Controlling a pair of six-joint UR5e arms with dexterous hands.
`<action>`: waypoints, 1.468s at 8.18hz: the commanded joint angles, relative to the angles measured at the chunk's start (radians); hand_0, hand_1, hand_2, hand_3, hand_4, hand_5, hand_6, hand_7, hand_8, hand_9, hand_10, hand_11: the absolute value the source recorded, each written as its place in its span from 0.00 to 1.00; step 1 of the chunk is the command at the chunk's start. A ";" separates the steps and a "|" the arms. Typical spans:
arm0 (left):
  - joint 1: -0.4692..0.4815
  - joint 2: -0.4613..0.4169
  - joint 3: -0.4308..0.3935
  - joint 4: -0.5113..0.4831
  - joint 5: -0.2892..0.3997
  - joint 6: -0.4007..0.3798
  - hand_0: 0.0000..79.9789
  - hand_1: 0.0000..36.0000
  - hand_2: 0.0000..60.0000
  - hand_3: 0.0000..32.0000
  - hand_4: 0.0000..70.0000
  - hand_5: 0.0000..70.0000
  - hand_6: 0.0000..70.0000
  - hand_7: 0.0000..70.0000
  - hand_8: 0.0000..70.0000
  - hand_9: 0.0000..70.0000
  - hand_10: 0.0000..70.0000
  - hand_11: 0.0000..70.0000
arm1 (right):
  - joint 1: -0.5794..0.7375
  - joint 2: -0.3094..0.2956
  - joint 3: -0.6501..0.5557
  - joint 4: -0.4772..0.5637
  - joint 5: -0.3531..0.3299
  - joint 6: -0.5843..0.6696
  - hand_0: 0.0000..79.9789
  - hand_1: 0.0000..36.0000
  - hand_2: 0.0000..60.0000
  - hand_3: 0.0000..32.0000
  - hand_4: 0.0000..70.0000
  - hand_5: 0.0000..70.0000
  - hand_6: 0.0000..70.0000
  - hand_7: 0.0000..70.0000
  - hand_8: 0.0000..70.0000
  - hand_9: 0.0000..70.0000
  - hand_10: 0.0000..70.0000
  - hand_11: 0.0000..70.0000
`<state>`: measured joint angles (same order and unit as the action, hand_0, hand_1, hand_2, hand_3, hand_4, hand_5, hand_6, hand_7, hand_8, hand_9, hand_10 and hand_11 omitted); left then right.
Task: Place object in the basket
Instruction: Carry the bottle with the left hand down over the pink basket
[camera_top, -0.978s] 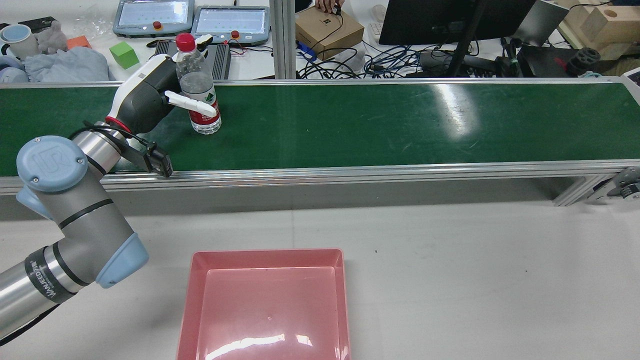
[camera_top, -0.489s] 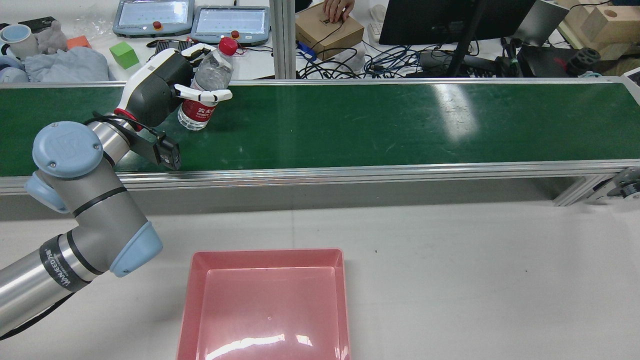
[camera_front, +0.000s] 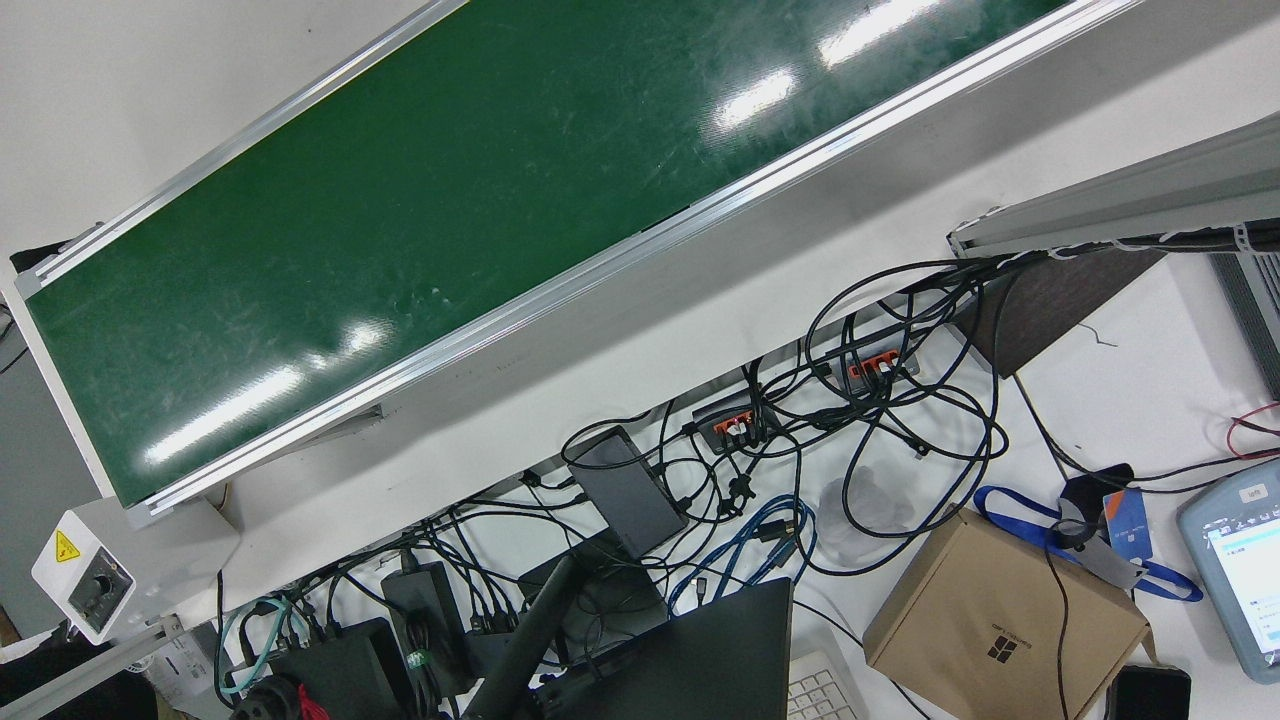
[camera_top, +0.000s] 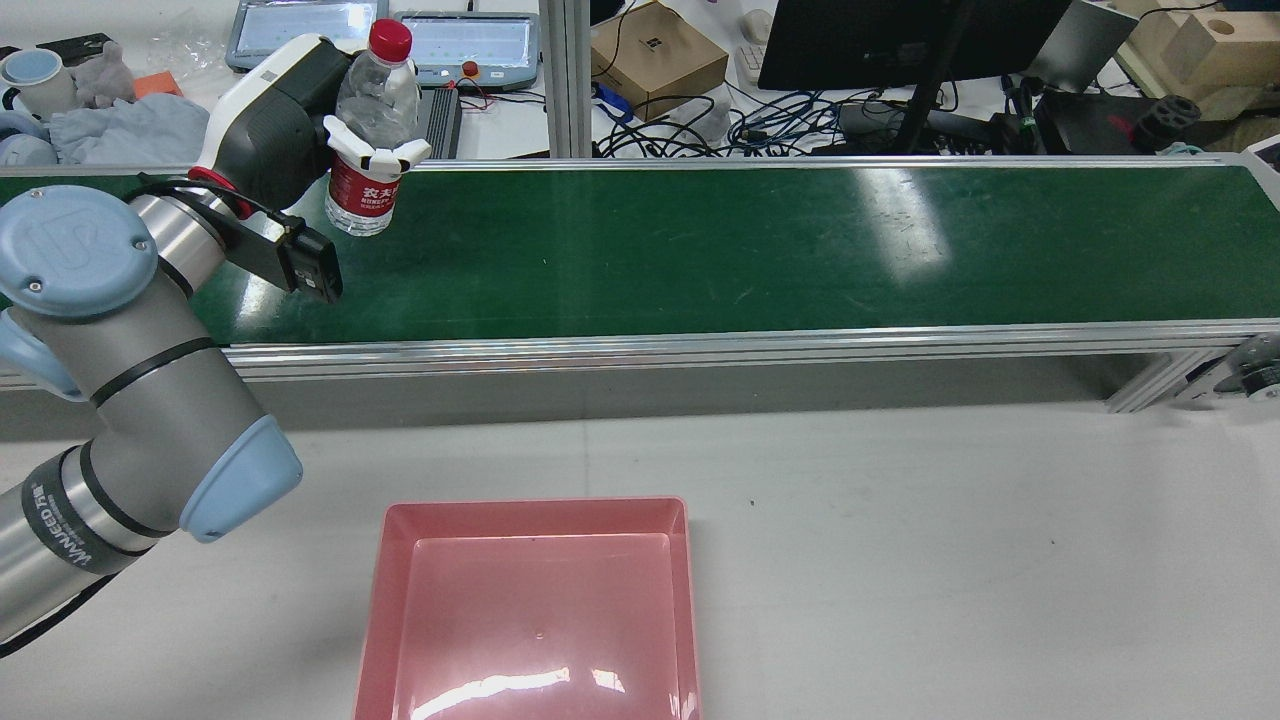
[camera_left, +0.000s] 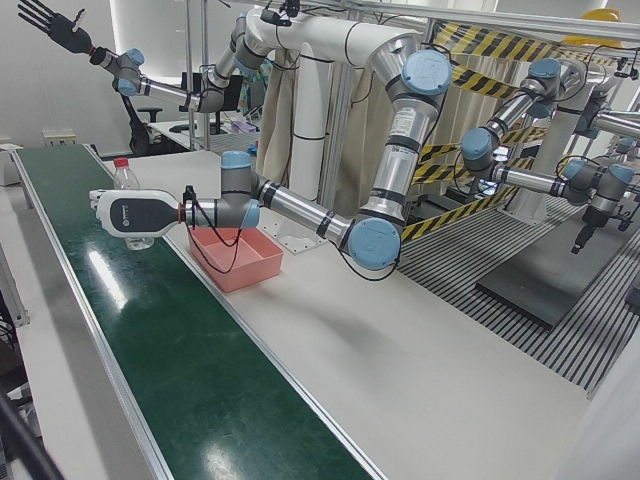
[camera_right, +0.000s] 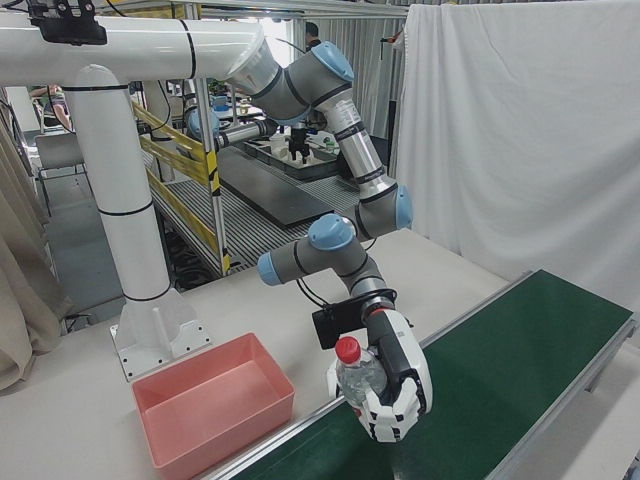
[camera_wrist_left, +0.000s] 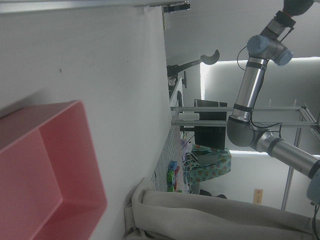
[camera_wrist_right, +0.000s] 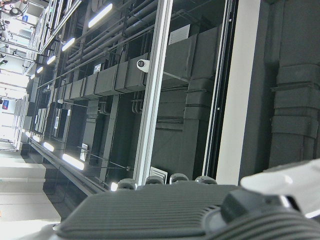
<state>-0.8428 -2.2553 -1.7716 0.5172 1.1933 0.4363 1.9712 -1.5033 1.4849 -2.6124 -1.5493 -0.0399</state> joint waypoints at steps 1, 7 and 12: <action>0.030 0.008 -0.232 0.157 0.008 0.007 1.00 0.88 1.00 0.00 1.00 1.00 1.00 1.00 1.00 1.00 1.00 1.00 | -0.002 0.000 0.000 0.000 0.000 0.000 0.00 0.00 0.00 0.00 0.00 0.00 0.00 0.00 0.00 0.00 0.00 0.00; 0.434 0.017 -0.365 0.267 -0.204 0.068 1.00 0.86 1.00 0.00 0.98 1.00 1.00 1.00 1.00 1.00 1.00 1.00 | 0.000 0.000 0.000 0.000 0.000 0.000 0.00 0.00 0.00 0.00 0.00 0.00 0.00 0.00 0.00 0.00 0.00 0.00; 0.513 0.212 -0.537 0.250 -0.359 0.076 0.89 0.48 0.25 0.00 0.56 1.00 1.00 1.00 1.00 1.00 1.00 1.00 | 0.000 0.000 0.000 0.000 0.000 0.000 0.00 0.00 0.00 0.00 0.00 0.00 0.00 0.00 0.00 0.00 0.00 0.00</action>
<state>-0.3419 -2.0874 -2.2832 0.7695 0.8569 0.5104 1.9711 -1.5033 1.4849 -2.6124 -1.5493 -0.0399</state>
